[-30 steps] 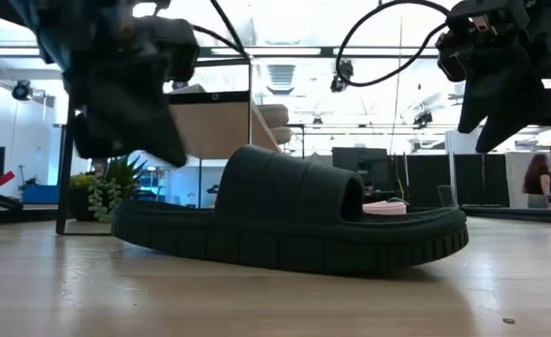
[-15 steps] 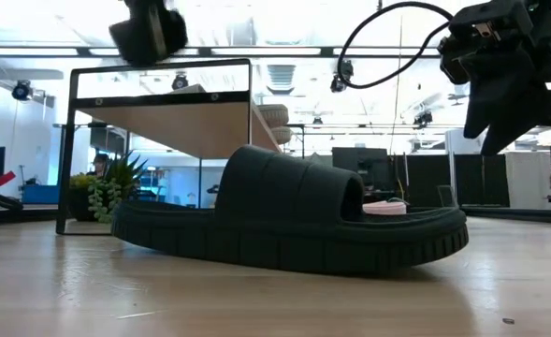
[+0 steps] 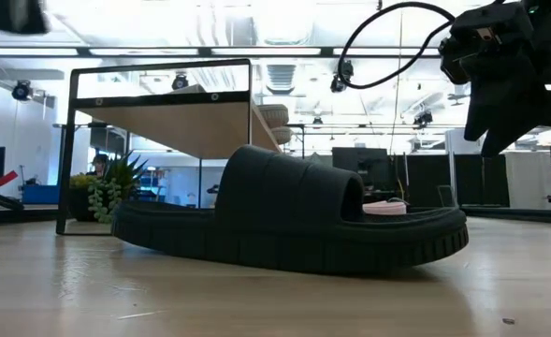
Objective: Pick and place slides into the shelf
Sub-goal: Adjust the the shelf on the table
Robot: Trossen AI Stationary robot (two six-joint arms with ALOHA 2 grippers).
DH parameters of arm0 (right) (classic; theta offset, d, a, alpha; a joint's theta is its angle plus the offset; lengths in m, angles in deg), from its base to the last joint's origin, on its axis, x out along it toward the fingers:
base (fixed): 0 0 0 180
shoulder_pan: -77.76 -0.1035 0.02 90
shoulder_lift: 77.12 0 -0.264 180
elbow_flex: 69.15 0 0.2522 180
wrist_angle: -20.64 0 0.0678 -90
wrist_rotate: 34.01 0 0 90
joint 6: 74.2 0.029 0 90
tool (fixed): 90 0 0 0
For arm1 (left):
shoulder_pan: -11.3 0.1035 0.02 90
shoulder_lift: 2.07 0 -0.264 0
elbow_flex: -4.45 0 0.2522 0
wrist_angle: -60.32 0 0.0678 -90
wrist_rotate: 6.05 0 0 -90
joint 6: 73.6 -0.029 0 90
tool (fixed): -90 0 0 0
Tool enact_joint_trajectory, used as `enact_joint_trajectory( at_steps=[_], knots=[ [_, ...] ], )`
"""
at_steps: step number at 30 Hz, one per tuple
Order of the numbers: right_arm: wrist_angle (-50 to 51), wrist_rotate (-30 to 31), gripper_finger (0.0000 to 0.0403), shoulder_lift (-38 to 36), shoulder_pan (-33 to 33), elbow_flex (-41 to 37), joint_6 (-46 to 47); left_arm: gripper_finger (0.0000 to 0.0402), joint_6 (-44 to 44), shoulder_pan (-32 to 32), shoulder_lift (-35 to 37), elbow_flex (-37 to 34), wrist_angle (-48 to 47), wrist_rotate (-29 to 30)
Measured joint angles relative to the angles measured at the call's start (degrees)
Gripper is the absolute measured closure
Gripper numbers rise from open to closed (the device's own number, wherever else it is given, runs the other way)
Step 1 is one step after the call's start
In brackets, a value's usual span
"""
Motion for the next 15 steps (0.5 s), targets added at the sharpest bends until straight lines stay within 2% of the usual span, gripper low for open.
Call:
enact_joint_trajectory(
  at_steps=[2, 4, 7, 15],
  knots=[
    [0.03, 0.48, 0.0218, 0.0, 0.0, 0.0, 0.0, 0.0401, 1.93, -0.44, -0.72, -0.28, -7.62, 2.01],
    [0.0, 0.54, 0.0218, 0.0, 0.0, 0.0, 0.0, 0.0401, 3.03, -0.46, -1.68, -0.55, -13.41, 8.21],
    [0.08, 0.56, 0.0218, 0.0, 0.0, 0.0, 0.0, 0.0402, 2.44, -0.17, -2.41, -1.13, -15.23, 14.25],
    [0.31, 0.61, 0.0218, 0.0, 0.13, 0.0, 0.0, 0.0402, -0.12, 1.07, -2.04, -6.93, -5.97, 11.71]
  ],
)
